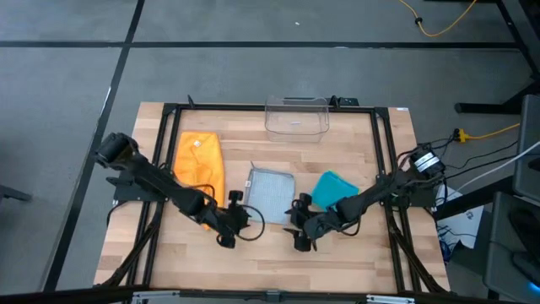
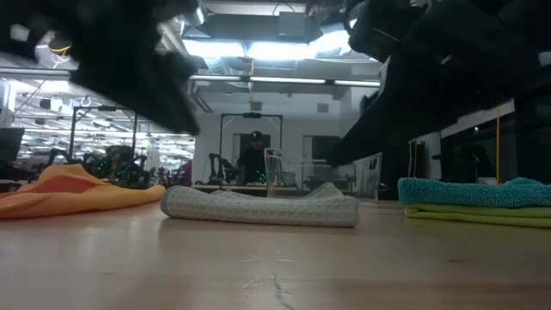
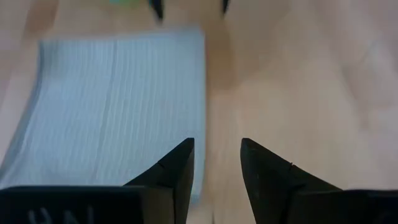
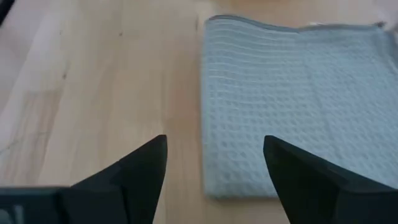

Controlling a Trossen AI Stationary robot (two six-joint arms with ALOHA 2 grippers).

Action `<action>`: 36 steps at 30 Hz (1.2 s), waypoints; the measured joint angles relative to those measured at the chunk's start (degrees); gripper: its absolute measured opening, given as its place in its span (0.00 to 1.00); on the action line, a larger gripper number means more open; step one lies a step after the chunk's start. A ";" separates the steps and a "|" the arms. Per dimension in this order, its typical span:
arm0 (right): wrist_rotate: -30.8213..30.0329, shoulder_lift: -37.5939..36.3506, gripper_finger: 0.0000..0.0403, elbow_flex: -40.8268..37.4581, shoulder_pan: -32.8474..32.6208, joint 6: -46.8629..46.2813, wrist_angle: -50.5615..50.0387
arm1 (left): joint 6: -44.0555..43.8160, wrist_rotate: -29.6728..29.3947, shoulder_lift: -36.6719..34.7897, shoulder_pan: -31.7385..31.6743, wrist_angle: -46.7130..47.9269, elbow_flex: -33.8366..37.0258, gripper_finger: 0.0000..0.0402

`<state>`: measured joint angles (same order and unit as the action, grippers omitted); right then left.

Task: Fold microfiber towels
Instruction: Fold the gray microfiber towel

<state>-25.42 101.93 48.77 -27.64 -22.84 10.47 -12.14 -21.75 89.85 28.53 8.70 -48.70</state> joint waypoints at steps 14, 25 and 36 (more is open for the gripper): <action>1.56 7.33 0.64 6.87 1.68 4.48 -6.87 | -5.66 -3.56 5.88 -0.77 -0.29 -0.05 0.40; 1.57 7.28 0.64 6.91 2.14 3.61 -8.74 | -4.66 -4.11 12.05 -1.59 -0.70 -0.14 0.50; 3.34 10.05 0.64 7.11 2.73 2.06 -8.45 | -4.10 -5.19 13.68 -1.83 -0.89 -0.24 0.49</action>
<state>-22.09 111.98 55.88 -24.91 -20.78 2.02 -16.24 -26.94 103.53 26.70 7.82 -48.95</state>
